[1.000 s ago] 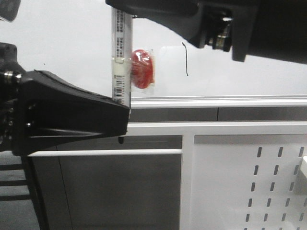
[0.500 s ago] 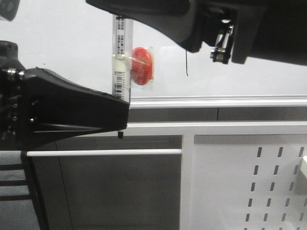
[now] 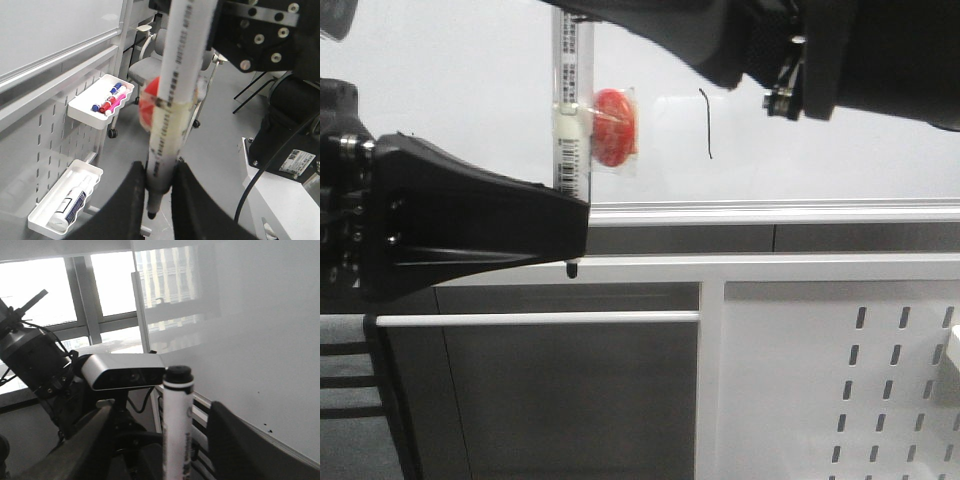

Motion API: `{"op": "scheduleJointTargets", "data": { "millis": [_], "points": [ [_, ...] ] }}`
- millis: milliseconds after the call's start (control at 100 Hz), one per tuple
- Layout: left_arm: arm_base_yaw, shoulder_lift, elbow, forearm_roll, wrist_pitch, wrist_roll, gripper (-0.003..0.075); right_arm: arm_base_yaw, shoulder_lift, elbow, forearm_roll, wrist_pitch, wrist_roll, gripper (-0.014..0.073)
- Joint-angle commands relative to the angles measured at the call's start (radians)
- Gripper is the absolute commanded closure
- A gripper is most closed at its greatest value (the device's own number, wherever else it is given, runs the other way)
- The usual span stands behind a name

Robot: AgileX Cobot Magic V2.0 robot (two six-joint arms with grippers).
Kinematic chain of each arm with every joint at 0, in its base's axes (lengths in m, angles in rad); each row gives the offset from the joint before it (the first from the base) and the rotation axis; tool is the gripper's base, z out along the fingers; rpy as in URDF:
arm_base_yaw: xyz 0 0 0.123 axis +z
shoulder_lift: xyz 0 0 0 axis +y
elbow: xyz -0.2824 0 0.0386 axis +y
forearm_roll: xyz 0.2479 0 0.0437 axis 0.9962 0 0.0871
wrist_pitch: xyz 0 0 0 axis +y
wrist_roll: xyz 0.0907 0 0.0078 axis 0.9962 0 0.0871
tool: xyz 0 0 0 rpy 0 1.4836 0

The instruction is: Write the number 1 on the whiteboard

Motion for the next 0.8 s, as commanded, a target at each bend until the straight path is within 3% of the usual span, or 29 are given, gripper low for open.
{"op": "scheduleJointTargets", "data": {
  "millis": [0, 250, 790],
  "points": [
    [-0.003, -0.02, -0.022, -0.053, -0.187, 0.003, 0.0741, -0.014, -0.016, -0.004, 0.06, -0.111, -0.008, 0.0224],
    [0.016, -0.02, -0.022, -0.053, -0.187, 0.021, 0.0741, -0.018, -0.018, 0.065, 0.218, -0.182, -0.061, 0.0224],
    [0.219, -0.02, -0.019, -0.112, -0.179, 0.056, 0.0742, -0.018, -0.029, 0.095, 0.227, -0.182, -0.085, 0.0224]
  ]
}}
